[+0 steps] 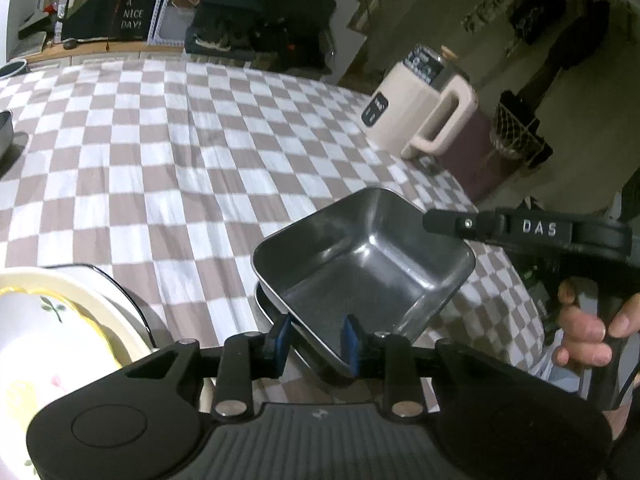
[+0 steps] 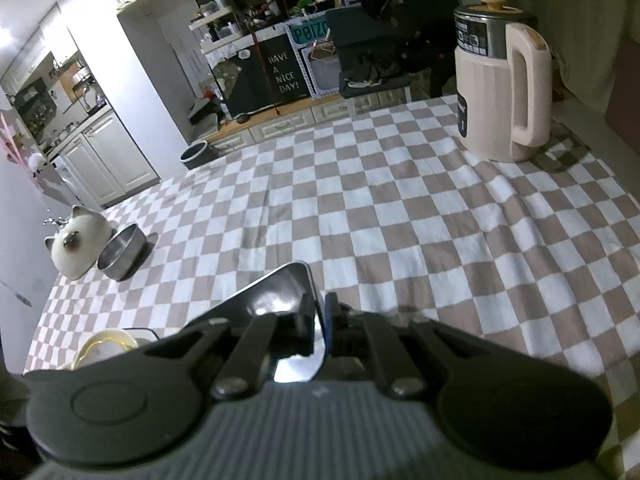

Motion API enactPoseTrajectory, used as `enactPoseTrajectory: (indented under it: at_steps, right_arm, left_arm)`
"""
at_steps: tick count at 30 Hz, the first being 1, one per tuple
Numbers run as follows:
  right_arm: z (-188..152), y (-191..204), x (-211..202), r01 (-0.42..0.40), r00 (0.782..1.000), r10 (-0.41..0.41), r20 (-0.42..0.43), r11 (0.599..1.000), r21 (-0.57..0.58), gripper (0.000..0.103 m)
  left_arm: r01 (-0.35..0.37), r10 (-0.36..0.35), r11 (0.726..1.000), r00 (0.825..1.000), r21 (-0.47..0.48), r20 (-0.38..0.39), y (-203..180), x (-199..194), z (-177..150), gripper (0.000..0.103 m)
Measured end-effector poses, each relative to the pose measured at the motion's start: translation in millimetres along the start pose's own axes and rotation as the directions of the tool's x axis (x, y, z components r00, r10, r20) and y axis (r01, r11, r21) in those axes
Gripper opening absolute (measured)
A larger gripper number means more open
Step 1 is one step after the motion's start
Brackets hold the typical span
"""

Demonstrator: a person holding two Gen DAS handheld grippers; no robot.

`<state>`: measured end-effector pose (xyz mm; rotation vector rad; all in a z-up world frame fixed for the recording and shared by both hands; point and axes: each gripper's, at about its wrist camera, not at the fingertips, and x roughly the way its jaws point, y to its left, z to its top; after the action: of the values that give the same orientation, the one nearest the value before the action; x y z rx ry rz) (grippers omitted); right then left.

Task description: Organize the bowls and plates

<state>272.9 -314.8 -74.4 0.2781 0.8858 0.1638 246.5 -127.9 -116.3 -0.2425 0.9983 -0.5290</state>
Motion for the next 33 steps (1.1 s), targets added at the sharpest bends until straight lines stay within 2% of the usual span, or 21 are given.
enactPoseTrajectory:
  at_steps: [5, 17, 23, 27, 33]
  right_arm:
    - [-1, 2, 6, 0.013, 0.999, -0.013, -0.029, 1.0, -0.015, 0.006]
    - [-4, 3, 23, 0.077, 0.991, -0.082, -0.102, 0.996, -0.05, 0.007]
    - [-6, 2, 26, 0.098, 0.987, -0.104, -0.124, 0.994, -0.057, 0.008]
    - [-7, 1, 32, 0.119, 0.981, -0.128, -0.144, 0.99, -0.071, 0.008]
    - [-12, 3, 47, 0.168, 0.961, -0.192, -0.198, 0.977, -0.133, 0.009]
  left_arm:
    - [-0.016, 0.017, 1.0, 0.999, 0.023, -0.047, -4, 11, -6, 0.032]
    - [-0.044, 0.048, 0.998, 0.995, 0.053, -0.086, -8, 27, -9, 0.032]
    - [-0.053, 0.06, 0.995, 0.995, 0.08, -0.082, -11, 30, -10, 0.034]
    - [-0.055, 0.062, 0.994, 0.995, 0.093, -0.078, -12, 30, -9, 0.034]
    - [-0.065, 0.074, 0.991, 0.995, 0.117, -0.073, -13, 30, -9, 0.035]
